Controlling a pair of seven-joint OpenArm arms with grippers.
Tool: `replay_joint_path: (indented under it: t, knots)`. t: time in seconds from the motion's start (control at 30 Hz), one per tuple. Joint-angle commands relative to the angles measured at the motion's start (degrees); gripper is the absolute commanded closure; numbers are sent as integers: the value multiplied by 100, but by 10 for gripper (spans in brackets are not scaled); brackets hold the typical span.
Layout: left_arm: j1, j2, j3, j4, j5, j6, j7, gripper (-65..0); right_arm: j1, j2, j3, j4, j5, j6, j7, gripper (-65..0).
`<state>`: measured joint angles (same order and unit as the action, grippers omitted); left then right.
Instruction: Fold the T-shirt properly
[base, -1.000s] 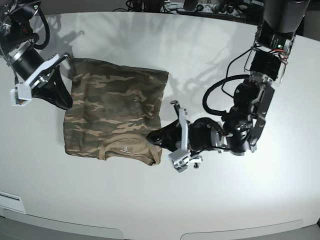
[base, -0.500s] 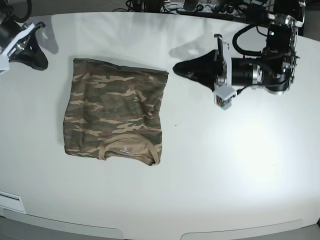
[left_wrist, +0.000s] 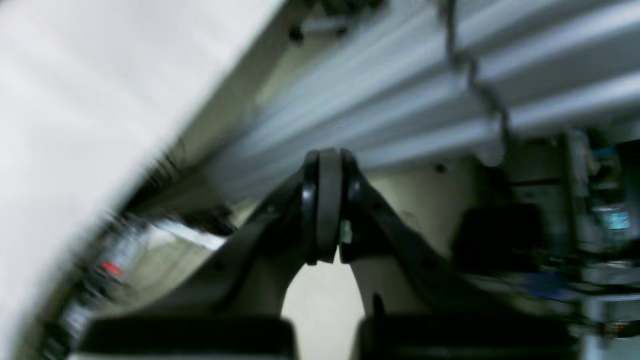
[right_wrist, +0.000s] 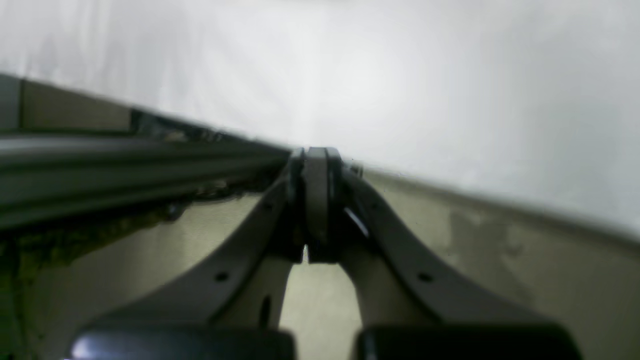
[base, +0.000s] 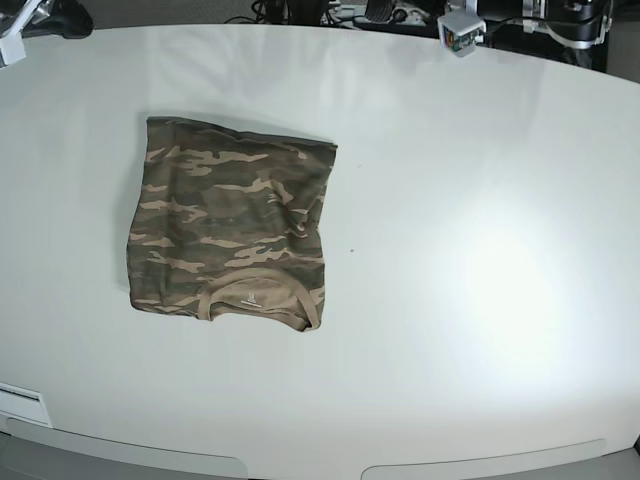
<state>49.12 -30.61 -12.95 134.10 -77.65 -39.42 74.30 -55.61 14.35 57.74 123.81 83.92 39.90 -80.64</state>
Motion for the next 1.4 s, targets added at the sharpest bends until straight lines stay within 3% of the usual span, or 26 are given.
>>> replay_joint_path:
  t: [0.0,0.23,0.37,0.57,0.67,0.83,0.9,1.03,1.2,1.27,1.37]
  knots:
    - [308,-35,-42,90,-184,4,-48,0,-225,55,55,70,108,10,64,0]
    - [1869,-2,-52,90,791,4,-149,0,-1154,55,-28,-50,108,10,64,0]
    - [2555,127,-48,17,1342,4,-597,0,-1550,59,-365,-643,108,10,64,0]
    - [2380,564,-46,-1187,2061,4,-1147,0,-1412,66,-1342,-2024,59,10,64,0]
    - [1856,708,-17,-2074,2065,2,-1154,0,-1023,76,-1912,-2739,-527,10,365,0]
    - [870,809,249,-3742,2127,0,-1414,0,-264,76,-2774,-3823,-1871,10,1388,0]
    - [450,811,439,-4457,2479,0,-1762,0,46,79,-3104,-4210,-2542,10,1867,0]
    - [-350,879,841,-5836,3510,2,-2944,0,638,76,-3661,-4931,-3904,10,3156,0]
    - [-1403,1346,1040,-7477,4953,7,-4688,0,1499,74,-4385,-5917,-5460,10,4905,0]
    - [-1825,1541,1071,-8089,5429,76,-5222,0,1871,74,-4725,-6288,-6041,-367,5313,0]
    - [-2463,1788,1207,-8990,6030,723,-5831,0,2398,46,-5285,-6883,-6675,-1360,5882,0]
